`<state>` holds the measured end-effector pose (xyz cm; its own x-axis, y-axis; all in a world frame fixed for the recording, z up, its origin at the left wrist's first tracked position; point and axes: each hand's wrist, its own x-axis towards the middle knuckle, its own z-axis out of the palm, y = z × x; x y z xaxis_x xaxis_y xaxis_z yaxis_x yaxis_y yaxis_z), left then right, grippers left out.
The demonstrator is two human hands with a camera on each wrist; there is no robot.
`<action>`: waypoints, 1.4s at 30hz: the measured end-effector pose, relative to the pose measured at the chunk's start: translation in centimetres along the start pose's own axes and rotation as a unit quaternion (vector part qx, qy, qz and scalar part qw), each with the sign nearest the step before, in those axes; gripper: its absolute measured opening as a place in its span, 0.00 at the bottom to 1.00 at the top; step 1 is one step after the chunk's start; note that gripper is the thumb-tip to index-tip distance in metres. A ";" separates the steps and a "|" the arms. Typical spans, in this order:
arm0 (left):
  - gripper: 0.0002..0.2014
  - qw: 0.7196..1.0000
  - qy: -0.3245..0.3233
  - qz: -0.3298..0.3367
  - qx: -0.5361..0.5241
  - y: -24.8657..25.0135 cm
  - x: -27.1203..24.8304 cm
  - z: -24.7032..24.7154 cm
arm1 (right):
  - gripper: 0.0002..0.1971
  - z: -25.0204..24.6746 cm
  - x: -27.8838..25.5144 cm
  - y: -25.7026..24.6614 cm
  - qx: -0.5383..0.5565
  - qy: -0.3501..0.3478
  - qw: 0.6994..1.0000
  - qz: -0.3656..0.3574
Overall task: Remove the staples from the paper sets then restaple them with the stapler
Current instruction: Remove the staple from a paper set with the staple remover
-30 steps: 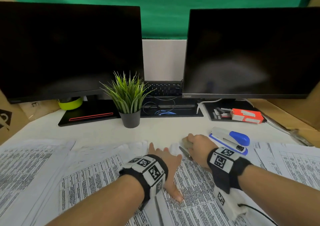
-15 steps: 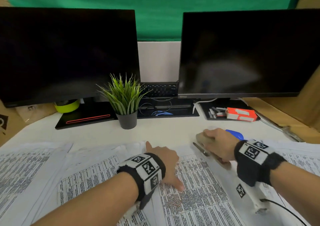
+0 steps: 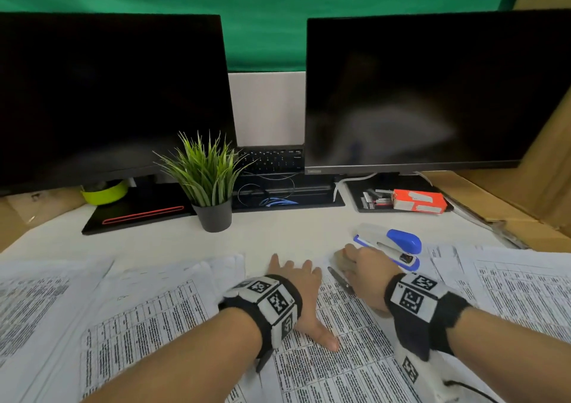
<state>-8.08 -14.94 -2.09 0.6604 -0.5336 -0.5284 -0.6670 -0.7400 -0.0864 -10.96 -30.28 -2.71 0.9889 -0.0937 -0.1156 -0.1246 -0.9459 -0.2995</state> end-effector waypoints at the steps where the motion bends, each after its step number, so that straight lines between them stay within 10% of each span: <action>1: 0.64 1.000 0.000 0.000 0.007 0.1 0.1 0.0 | 0.11 0.2 0.3 -0.1 0.012 0.005 1.000 0.009; 23: 0.60 0.999 0.013 0.014 -0.040 0.0 -0.2 -0.5 | 0.12 -3.4 5.1 1.0 0.074 0.042 0.995 0.049; 42: 0.59 0.999 -0.021 0.034 0.011 1.1 0.2 -1.6 | 0.15 -0.6 2.7 2.1 -0.125 -0.029 0.992 -0.005</action>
<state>-8.12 -16.55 -0.95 0.5983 -0.5639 -0.5692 -0.7173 -0.6936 -0.0668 -8.46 -32.72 -3.12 0.9826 -0.0722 -0.1710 -0.0831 -0.9949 -0.0574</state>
